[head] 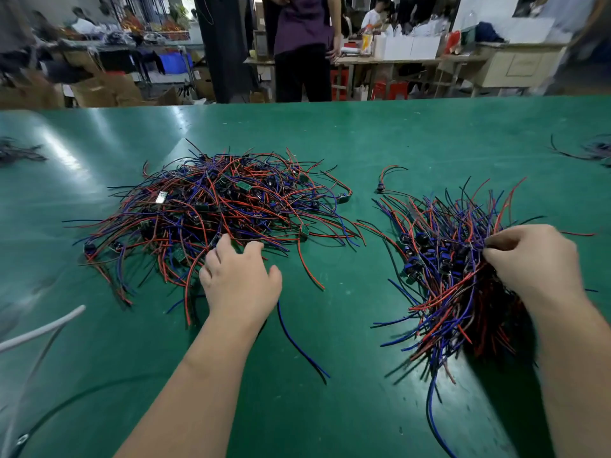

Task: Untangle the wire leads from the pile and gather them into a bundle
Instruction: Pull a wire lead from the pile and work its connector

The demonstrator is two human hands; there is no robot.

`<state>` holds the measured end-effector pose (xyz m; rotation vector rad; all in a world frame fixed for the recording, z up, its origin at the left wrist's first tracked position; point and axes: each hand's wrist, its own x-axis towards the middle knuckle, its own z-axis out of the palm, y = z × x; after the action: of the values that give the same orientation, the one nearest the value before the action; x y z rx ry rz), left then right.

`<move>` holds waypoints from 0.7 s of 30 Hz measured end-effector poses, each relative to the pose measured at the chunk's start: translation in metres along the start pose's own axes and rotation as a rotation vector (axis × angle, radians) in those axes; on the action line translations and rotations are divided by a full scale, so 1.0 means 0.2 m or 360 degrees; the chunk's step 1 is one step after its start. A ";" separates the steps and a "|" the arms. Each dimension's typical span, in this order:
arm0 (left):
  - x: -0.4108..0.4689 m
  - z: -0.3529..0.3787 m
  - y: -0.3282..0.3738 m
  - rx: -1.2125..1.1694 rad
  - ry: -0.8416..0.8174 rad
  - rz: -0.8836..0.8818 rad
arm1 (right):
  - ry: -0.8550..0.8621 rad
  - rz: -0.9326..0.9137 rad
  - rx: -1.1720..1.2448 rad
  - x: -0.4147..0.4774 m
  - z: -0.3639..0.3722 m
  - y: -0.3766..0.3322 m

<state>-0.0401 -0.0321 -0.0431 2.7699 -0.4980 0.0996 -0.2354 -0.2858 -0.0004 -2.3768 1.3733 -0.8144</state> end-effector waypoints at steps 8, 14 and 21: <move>0.02 0.01 0.02 0.0046 -0.0159 -0.0089 | 0.0067 -0.0166 0.0060 -0.03 0.01 -0.07; 0.04 -0.05 0.06 -0.1411 -0.0001 -0.0289 | 0.0135 -0.0365 0.0282 -0.10 0.04 -0.17; 0.02 -0.12 0.11 -0.2445 0.0411 -0.0336 | -0.0096 -0.0459 0.0651 -0.20 0.07 -0.27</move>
<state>-0.0439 -0.0456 -0.0140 1.2534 -0.0778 0.0029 -0.2052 -0.2249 0.0021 -2.2693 0.7572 -0.9792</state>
